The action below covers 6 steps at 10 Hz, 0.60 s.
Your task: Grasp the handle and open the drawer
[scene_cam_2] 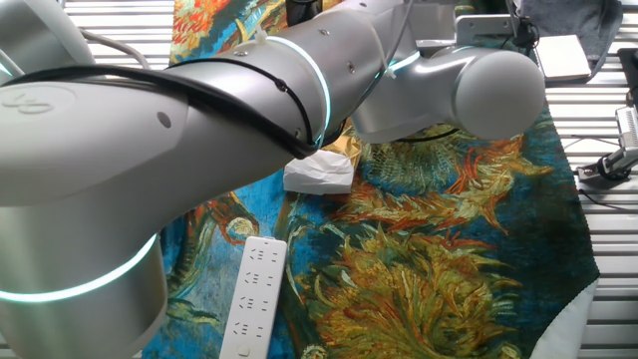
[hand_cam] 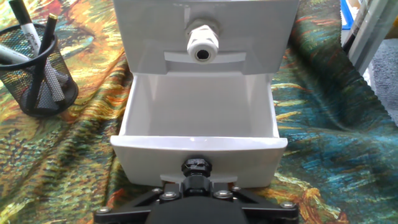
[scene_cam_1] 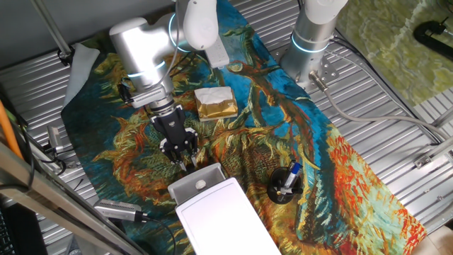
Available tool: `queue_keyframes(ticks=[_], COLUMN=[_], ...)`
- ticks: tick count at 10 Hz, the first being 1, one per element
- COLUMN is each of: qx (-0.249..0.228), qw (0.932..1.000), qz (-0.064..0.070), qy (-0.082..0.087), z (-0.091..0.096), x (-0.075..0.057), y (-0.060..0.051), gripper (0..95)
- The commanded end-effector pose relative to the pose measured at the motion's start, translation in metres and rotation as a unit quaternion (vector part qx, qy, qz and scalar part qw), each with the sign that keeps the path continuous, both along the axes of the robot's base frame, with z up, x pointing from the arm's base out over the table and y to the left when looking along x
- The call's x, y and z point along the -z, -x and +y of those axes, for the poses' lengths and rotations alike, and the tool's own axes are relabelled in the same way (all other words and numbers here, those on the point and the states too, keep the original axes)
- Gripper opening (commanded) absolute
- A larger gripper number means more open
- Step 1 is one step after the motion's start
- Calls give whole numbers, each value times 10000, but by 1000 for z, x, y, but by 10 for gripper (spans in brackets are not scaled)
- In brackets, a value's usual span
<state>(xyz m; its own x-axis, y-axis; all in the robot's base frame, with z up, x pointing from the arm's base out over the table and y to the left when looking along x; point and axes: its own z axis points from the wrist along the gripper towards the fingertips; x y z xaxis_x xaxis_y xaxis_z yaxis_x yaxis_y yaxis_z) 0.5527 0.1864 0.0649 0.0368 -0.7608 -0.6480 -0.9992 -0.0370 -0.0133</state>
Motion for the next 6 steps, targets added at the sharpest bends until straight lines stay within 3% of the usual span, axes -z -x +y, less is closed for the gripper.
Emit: queue_keyframes(ticks=[1,6], qx=[-14,-59], qw=[10000,10000], qz=[-3,-23], qy=[10,-3], z=[0,-3], x=[0,1], y=[0,0], gripper=[0,0])
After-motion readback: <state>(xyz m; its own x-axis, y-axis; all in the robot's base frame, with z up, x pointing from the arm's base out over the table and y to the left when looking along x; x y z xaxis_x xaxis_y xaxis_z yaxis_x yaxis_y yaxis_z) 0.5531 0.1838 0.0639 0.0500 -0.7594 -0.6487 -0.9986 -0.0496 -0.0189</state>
